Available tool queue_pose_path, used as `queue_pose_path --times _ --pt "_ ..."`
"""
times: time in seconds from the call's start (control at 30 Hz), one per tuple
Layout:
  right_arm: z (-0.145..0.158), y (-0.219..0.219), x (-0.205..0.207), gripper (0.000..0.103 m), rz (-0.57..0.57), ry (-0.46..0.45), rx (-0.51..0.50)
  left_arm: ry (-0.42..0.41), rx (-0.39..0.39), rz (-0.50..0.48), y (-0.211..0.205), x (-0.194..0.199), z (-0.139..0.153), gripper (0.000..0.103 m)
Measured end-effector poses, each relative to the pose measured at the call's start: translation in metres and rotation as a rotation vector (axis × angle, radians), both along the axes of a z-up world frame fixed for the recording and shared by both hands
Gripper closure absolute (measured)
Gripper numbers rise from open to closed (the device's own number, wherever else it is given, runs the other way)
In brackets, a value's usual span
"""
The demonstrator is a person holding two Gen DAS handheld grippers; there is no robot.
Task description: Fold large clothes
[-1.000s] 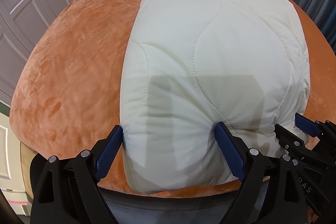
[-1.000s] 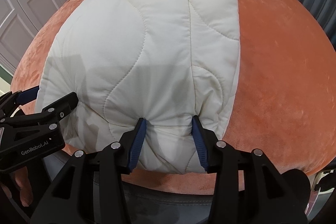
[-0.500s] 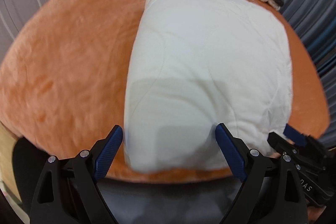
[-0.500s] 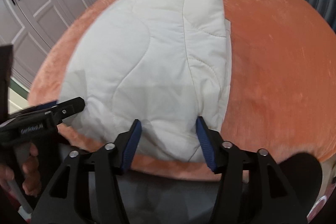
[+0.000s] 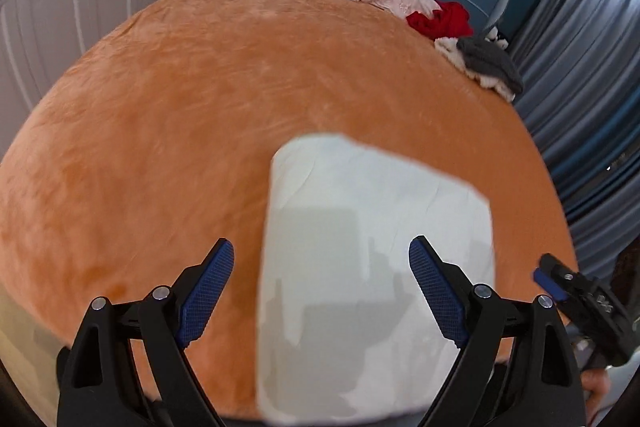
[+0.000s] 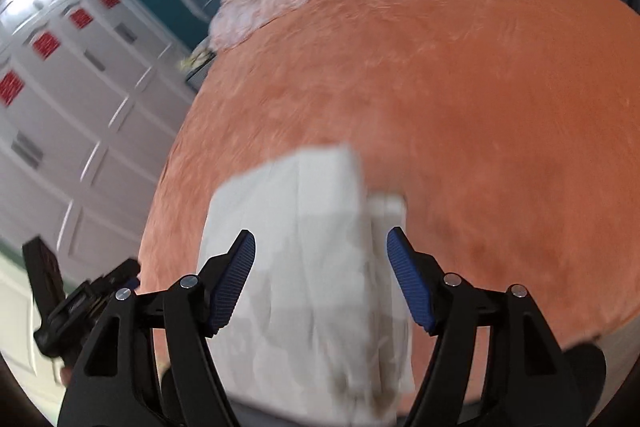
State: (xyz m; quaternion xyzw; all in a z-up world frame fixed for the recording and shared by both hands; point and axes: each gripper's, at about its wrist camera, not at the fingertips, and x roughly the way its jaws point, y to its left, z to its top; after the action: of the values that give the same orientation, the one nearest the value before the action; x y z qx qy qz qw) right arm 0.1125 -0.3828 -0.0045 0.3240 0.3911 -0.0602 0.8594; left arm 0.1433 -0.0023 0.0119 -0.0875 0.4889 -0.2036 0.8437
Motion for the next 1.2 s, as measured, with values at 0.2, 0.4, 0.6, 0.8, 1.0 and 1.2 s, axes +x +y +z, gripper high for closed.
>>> queue_pose_path --times 0.2,0.4,0.6,0.8,1.0,1.2 --pt "-0.046 -0.012 0.075 0.036 -0.064 0.113 0.105 0.108 0.000 -0.003 -0.038 0.053 -0.027 0.018" --pt "-0.033 0.011 0.062 0.090 -0.078 0.019 0.007 0.064 0.095 -0.052 -0.062 0.052 -0.038 0.020" --pt "-0.072 0.030 0.074 0.089 -0.058 0.166 -0.168 0.075 0.203 -0.090 -0.093 0.059 -0.076 0.024" --pt "-0.115 0.029 0.081 0.073 -0.048 0.222 -0.200 -0.018 0.301 -0.084 -0.110 0.056 -0.103 0.019" --pt "-0.131 0.026 0.084 0.072 -0.040 0.205 -0.193 -0.040 0.304 -0.057 -0.112 0.061 -0.123 0.015" --pt "-0.138 0.029 0.081 0.071 -0.042 0.178 -0.221 -0.069 0.332 -0.040 -0.118 0.060 -0.135 0.012"
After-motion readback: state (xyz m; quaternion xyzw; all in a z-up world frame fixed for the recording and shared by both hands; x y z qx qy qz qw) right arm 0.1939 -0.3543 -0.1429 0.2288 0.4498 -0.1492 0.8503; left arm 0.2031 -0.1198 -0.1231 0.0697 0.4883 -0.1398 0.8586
